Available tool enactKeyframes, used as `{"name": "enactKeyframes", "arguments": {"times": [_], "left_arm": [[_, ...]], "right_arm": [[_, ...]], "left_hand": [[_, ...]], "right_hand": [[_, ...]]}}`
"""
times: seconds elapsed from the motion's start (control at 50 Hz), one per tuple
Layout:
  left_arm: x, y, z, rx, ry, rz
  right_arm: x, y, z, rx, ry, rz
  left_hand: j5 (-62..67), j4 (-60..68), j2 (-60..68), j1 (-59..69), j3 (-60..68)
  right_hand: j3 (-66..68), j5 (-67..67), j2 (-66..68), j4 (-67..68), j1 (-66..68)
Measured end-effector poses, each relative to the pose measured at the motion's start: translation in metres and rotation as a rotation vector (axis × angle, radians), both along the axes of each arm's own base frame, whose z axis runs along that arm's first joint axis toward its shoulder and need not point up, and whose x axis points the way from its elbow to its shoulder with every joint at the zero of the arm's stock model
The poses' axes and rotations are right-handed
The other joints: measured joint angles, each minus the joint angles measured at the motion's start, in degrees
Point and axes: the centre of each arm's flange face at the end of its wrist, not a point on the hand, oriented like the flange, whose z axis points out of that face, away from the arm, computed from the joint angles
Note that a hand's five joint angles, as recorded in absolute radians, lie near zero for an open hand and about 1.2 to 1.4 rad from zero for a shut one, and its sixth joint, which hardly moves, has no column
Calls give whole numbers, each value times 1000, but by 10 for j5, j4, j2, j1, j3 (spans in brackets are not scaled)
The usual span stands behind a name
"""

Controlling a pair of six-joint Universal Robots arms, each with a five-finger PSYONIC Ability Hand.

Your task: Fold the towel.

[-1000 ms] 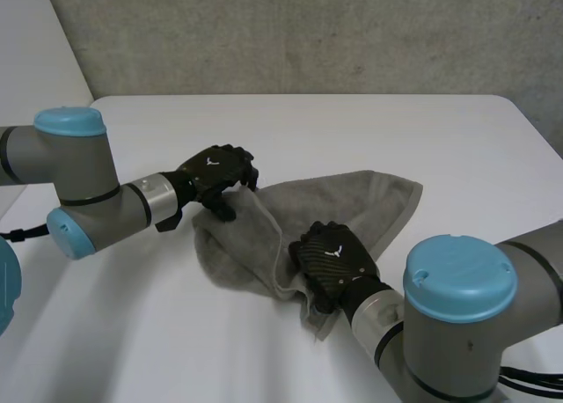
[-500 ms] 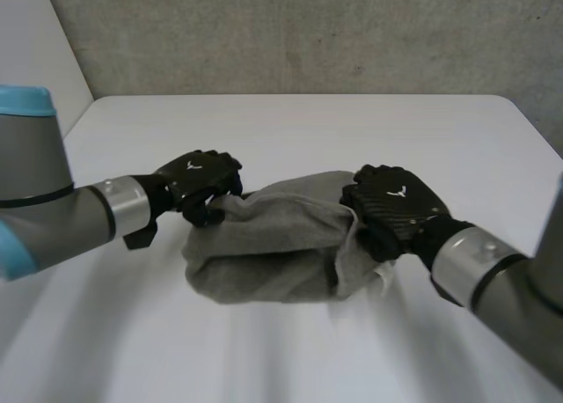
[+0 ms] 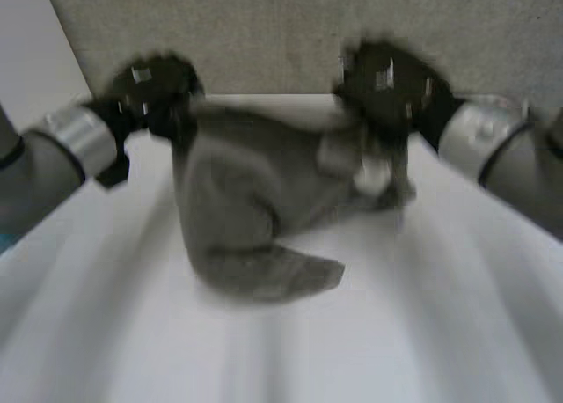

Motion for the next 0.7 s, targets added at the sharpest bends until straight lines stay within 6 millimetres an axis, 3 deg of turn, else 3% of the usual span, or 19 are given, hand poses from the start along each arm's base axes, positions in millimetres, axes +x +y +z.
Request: {"name": "enactKeyframes", "arguments": {"times": [0.04, 0.06, 0.1, 0.16, 0.24, 0.3, 0.36, 0.44, 0.52, 0.56, 0.66, 0.7], "left_arm": [[-4, -7, 28, -110, 70, 49], [-4, -7, 36, -139, 90, 59], [-4, -2, 70, -259, 167, 86], [1, 14, 109, -401, 249, 98], [9, 36, 135, -516, 304, 95], [13, 47, 133, -540, 310, 90], [13, 50, 112, -491, 282, 83], [10, 48, 64, -359, 216, 69], [4, 52, -1, -168, 130, 42], [0, 59, -35, -69, 84, 22], [-13, 82, -91, 95, -11, -41], [-18, 92, -106, 137, -48, -67]], "right_arm": [[8, -8, 36, -186, -116, 7], [9, -9, 45, -225, -146, 10], [11, -8, 76, -349, -261, 28], [8, -3, 99, -405, -368, 61], [5, 1, 100, -355, -420, 97], [2, -1, 84, -246, -402, 88], [-3, -6, 53, -78, -342, 44], [-11, -5, 5, 163, -235, -26], [-19, 5, -43, 356, -120, -95], [-23, 10, -65, 413, -64, -137], [-32, 13, -98, 433, 20, -222], [-33, 13, -104, 423, 35, -241]], "left_hand": [[7, 0, 4, 1, 0], [7, 0, 5, 1, 0], [12, 0, 9, 5, 0], [15, 0, 12, 7, 0], [15, 0, 14, 7, 0], [15, 0, 15, 7, 0], [15, 0, 17, 7, 0], [15, 0, 19, 7, 0], [15, 0, 19, 7, 0], [15, 0, 19, 7, 0], [14, 0, 13, 7, 0], [-34, 0, -52, -25, 0]], "right_hand": [[0, 0, 0, 0, 0], [0, 0, 0, 0, 0], [0, 0, 0, 0, 0], [0, 3, 6, 0, 0], [0, 4, 6, 0, 0], [0, 4, 6, 0, 0], [0, 4, 6, 0, 0], [0, 4, 6, 0, 0], [0, 4, 6, 0, 0], [0, 4, 6, 0, 0], [0, -8, -4, 0, -11], [0, -89, -85, 0, -91]]}}
